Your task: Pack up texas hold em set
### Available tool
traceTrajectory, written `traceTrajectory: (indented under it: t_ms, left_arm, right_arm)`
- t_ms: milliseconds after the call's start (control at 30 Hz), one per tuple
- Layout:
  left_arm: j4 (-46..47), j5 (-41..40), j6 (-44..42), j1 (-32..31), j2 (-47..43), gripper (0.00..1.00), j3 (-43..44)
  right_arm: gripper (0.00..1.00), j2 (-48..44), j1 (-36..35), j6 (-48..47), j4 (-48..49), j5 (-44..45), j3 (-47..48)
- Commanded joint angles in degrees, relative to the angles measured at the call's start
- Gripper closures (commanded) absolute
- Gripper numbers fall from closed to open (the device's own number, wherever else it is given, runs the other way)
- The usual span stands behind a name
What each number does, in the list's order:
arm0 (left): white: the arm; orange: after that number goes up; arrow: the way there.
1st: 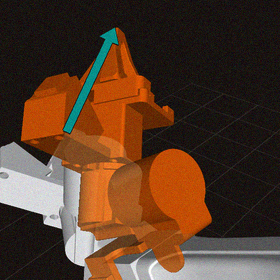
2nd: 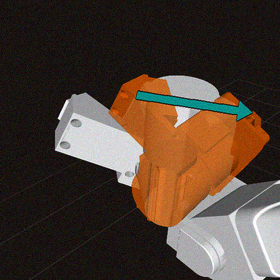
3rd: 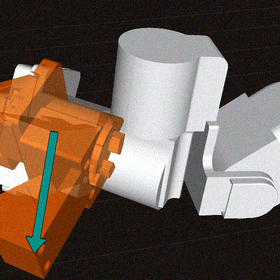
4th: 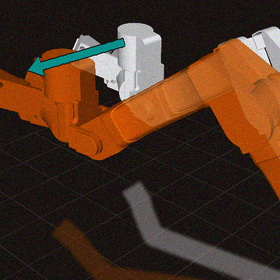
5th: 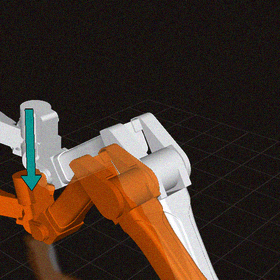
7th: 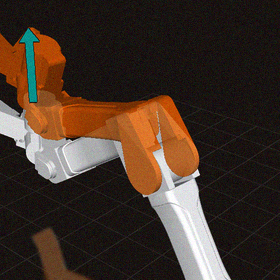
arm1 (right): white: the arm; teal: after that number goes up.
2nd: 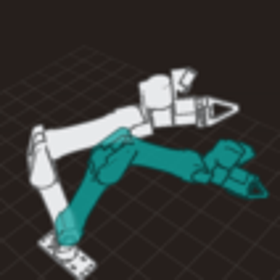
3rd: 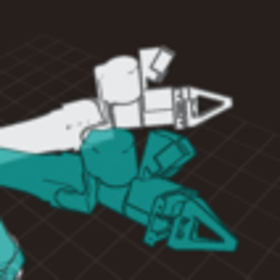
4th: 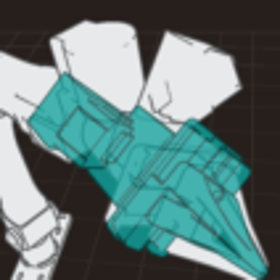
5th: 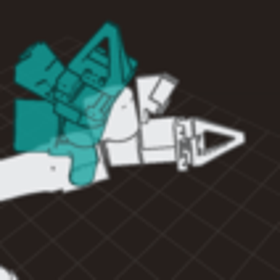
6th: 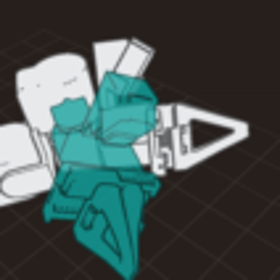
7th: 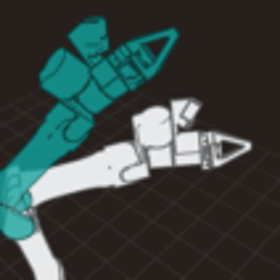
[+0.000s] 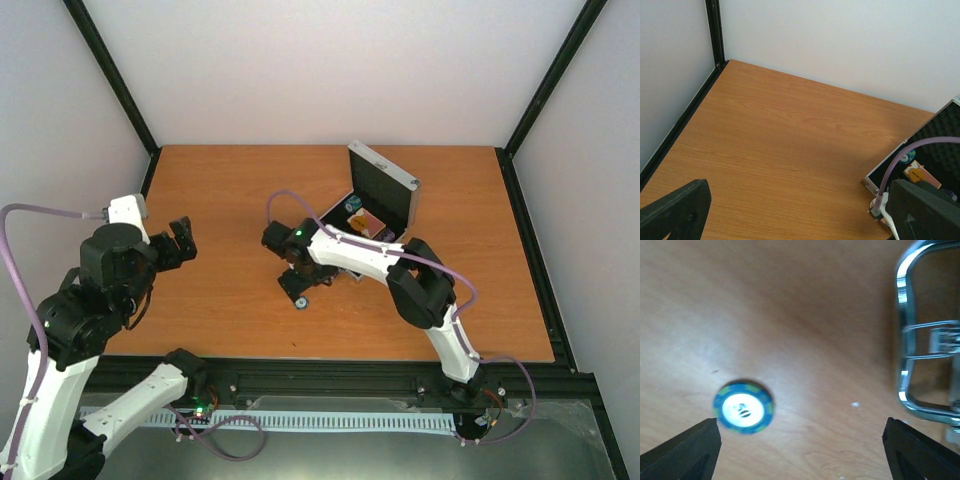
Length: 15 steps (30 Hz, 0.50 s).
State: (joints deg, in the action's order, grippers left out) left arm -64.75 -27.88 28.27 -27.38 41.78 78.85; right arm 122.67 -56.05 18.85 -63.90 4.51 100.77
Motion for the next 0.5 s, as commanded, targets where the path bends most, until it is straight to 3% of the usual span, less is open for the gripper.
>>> traceTrajectory:
  t_ms: [0,233,467]
  left_arm:
    - [1.44,0.47,-0.23,0.22,0.63,0.00,-0.33]
    - [1.32,1.16,0.03,0.22,1.02,0.00,-0.19]
    - [0.92,1.04,-0.02,0.23,1.05,0.00,-0.23]
  right_arm:
    - [0.09,-1.91,-3.51,1.68,2.73,-4.98,-1.53]
    - [0.10,-0.99,-5.03,4.05,6.51,-8.74,-4.95]
    - [0.10,-0.89,-5.03,3.06,7.04,-6.73,-6.96]
